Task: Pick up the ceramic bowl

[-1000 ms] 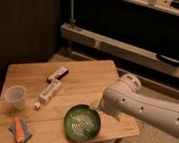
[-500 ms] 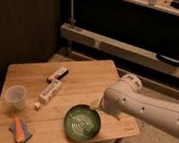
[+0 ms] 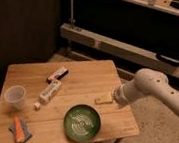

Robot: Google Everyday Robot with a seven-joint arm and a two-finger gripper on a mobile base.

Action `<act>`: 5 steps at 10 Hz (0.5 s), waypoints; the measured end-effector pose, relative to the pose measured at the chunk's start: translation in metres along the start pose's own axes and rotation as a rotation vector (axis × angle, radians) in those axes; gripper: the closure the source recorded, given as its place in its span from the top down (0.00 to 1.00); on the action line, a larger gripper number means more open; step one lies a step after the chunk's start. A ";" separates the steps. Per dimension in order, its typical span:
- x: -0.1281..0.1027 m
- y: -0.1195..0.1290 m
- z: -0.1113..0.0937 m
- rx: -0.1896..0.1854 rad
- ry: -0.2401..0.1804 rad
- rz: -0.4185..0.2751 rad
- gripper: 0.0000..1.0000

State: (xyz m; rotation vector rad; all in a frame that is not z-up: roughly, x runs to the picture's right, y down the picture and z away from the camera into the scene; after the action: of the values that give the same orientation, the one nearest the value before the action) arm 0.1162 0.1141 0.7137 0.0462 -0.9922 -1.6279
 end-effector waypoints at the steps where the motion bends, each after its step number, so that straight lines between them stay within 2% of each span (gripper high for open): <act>1: 0.002 0.004 0.001 0.059 -0.024 -0.090 0.80; 3: 0.010 0.006 0.003 0.161 -0.041 -0.244 0.80; 4: 0.008 0.007 0.003 0.168 -0.038 -0.262 0.80; 5: 0.007 0.007 0.003 0.146 -0.033 -0.253 0.80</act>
State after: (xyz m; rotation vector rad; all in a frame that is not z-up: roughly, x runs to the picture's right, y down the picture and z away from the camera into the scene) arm 0.1180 0.1101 0.7231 0.2525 -1.1664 -1.7863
